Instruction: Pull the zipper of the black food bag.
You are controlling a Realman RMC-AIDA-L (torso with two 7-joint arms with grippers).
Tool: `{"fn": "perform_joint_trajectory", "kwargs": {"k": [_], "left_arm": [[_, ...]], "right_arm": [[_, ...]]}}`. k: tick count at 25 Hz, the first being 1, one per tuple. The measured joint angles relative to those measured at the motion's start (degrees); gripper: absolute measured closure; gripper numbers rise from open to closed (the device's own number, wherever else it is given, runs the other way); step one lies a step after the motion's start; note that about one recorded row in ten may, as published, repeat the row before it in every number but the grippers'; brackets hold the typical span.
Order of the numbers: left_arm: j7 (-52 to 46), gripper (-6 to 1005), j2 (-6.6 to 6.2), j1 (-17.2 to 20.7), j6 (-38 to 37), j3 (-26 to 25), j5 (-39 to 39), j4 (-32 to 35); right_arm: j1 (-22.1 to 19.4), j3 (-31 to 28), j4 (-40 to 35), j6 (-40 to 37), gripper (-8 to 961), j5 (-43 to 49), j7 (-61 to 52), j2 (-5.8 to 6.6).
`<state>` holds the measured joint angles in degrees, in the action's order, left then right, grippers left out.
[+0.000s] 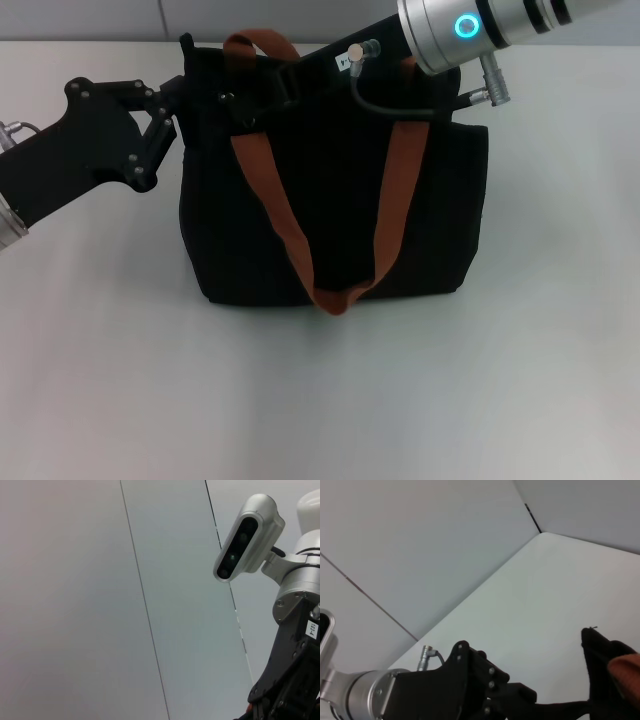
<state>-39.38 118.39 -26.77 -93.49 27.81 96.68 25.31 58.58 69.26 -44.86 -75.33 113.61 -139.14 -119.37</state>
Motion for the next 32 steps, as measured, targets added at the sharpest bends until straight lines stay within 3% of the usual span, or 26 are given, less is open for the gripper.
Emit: {"fn": "perform_joint_trajectory", "kwargs": {"k": [32], "left_arm": [[0.0,879,-0.09,-0.49,1.75,-0.66,0.0,0.0]], "right_arm": [[-10.64,1.78,-14.81,-0.61,951,7.43,-10.19,0.02]]}}
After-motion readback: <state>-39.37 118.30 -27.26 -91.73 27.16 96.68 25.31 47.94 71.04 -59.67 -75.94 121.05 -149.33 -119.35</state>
